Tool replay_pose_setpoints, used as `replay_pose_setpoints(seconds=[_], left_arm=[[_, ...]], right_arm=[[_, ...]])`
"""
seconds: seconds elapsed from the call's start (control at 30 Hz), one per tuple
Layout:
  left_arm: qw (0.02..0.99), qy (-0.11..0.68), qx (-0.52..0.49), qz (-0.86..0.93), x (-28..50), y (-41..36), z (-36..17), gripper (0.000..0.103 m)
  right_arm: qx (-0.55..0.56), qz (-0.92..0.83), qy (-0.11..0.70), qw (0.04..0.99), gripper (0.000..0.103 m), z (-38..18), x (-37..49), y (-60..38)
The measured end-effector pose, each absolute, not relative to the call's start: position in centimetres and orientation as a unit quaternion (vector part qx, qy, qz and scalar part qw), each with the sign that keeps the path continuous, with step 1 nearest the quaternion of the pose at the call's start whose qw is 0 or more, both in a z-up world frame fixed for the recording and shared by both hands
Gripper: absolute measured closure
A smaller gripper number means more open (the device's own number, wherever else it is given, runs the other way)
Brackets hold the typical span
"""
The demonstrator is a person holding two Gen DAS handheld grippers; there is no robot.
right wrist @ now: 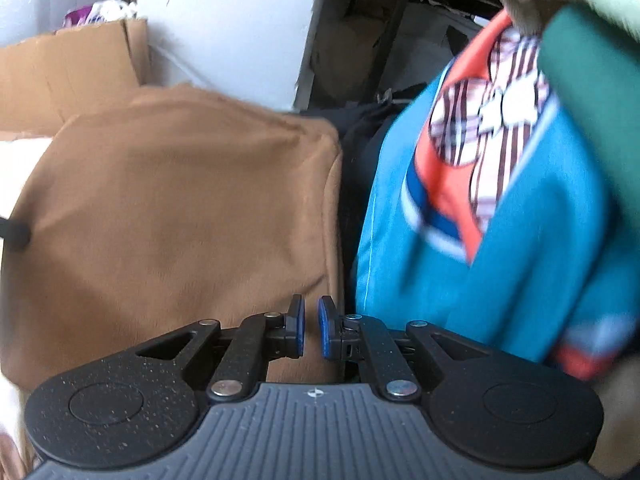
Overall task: Fold clothes
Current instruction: 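Lower the folded brown shirt onto the stack beside the bed with both tools, then open both tools and release the folded brown shirt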
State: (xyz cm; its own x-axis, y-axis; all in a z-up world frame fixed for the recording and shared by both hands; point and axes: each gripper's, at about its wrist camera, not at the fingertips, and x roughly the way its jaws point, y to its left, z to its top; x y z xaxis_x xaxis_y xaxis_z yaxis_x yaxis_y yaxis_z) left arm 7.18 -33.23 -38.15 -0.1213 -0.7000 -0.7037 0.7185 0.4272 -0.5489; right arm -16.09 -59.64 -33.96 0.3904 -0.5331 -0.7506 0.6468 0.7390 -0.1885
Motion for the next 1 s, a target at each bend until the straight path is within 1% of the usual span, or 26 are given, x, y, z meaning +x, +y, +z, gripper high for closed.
replay_pose_setpoints(seconds=[0.03,0.07,0.13,0.2,0.33,0.43,0.47,0.5,0.57,0.6,0.77,0.9,1.0], left_arm=[[0.661,0.529,0.007,-0.532,7.1,-33.1,-38.4,0.081],[0.658,0.532,0.005,-0.532,6.9,-32.9,-38.6,0.078],[0.652,0.538,0.007,-0.535,6.3,-32.6,-39.1,0.078],[0.644,0.545,0.014,-0.537,5.5,-32.3,-39.7,0.074],[0.632,0.559,0.018,-0.537,4.1,-31.7,-40.9,0.074],[0.625,0.567,0.023,-0.536,3.4,-31.4,-41.7,0.076],[0.623,0.569,0.025,-0.536,3.2,-31.3,-41.9,0.081],[0.621,0.571,0.029,-0.536,3.1,-31.3,-42.1,0.082],[0.617,0.573,0.028,-0.538,3.3,-31.1,-42.2,0.095],[0.615,0.575,0.026,-0.539,3.4,-31.1,-42.1,0.096],[0.620,0.556,0.047,-0.551,3.3,-30.8,-41.5,0.098],[0.621,0.559,0.052,-0.547,3.4,-30.9,-41.5,0.098],[0.615,0.569,0.059,-0.542,3.5,-30.9,-41.2,0.096]], right_arm=[[0.070,-0.358,0.427,0.828,0.091,-34.4,-16.4,-59.5],[0.074,-0.361,0.431,0.824,0.090,-34.9,-16.8,-59.4],[0.083,-0.368,0.433,0.819,0.090,-35.6,-17.6,-59.1],[0.092,-0.373,0.434,0.815,0.090,-35.9,-18.4,-58.7],[0.111,-0.377,0.438,0.808,0.090,-36.6,-19.8,-58.2],[0.119,-0.382,0.441,0.803,0.090,-36.9,-20.5,-57.8],[0.122,-0.384,0.441,0.802,0.090,-37.1,-20.7,-57.6],[0.126,-0.386,0.440,0.801,0.090,-37.2,-20.9,-57.5],[0.135,-0.390,0.437,0.799,0.089,-37.3,-21.2,-57.4],[0.143,-0.391,0.435,0.798,0.089,-37.4,-21.4,-57.3],[0.171,-0.400,0.423,0.795,0.089,-37.3,-21.8,-57.2],[0.178,-0.401,0.422,0.794,0.089,-37.4,-21.9,-56.8],[0.190,-0.399,0.420,0.793,0.088,-37.1,-22.0,-56.4]])
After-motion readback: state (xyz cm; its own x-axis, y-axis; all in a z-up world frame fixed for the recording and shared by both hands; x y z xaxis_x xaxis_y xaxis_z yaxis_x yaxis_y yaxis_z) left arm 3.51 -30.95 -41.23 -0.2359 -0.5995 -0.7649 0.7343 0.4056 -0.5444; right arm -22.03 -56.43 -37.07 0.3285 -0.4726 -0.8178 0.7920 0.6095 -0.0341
